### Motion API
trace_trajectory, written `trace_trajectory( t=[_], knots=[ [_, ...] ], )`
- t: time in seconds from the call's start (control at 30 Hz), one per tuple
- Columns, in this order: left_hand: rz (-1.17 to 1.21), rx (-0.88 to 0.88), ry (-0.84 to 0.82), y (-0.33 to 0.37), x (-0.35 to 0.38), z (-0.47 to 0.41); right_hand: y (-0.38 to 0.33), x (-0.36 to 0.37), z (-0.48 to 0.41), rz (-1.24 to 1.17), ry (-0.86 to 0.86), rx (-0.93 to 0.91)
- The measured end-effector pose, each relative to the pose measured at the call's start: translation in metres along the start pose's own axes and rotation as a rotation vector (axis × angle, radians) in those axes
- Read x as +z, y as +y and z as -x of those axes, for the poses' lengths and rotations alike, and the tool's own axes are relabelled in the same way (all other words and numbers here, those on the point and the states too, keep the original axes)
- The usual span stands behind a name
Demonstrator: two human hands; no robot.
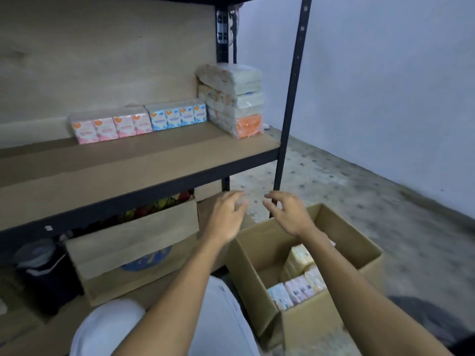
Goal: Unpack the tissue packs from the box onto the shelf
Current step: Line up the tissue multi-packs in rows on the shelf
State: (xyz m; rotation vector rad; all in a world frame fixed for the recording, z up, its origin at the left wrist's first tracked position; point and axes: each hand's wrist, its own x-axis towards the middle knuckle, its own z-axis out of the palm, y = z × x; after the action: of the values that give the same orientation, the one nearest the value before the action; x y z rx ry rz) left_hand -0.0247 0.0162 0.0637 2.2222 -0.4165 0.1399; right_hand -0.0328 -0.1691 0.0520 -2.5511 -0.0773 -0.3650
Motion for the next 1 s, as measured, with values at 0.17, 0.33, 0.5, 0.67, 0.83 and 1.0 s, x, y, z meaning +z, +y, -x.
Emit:
trace_trajectory(
  t=[0.17, 0.33, 0.5, 0.67, 0.83, 1.0],
  knots=[
    [-0.014, -0.07, -0.155, -0.007, 0.066, 0.004, 0.073, -0.002, 0.032, 0.037, -0.019, 0.204],
    [-0.021, -0.158, -0.297, -0.018, 0.128, -0.005, 0.141, 0.008, 0.042, 0.051, -0.056, 0.318],
    [-0.004, -0.246, -0.381, -0.035, 0.186, -0.024, 0.194, 0.022, 0.034, 0.023, -0.097, 0.394],
    [0.078, -0.316, -0.408, -0.052, 0.241, -0.045, 0.239, 0.04, 0.018, 0.049, -0.144, 0.407],
    [0.056, -0.346, -0.458, -0.07, 0.291, -0.061, 0.277, 0.069, 0.006, 0.073, -0.226, 0.427],
    [0.037, -0.336, -0.495, -0.08, 0.338, -0.073, 0.31, 0.089, -0.004, 0.147, -0.235, 0.448]
  ],
)
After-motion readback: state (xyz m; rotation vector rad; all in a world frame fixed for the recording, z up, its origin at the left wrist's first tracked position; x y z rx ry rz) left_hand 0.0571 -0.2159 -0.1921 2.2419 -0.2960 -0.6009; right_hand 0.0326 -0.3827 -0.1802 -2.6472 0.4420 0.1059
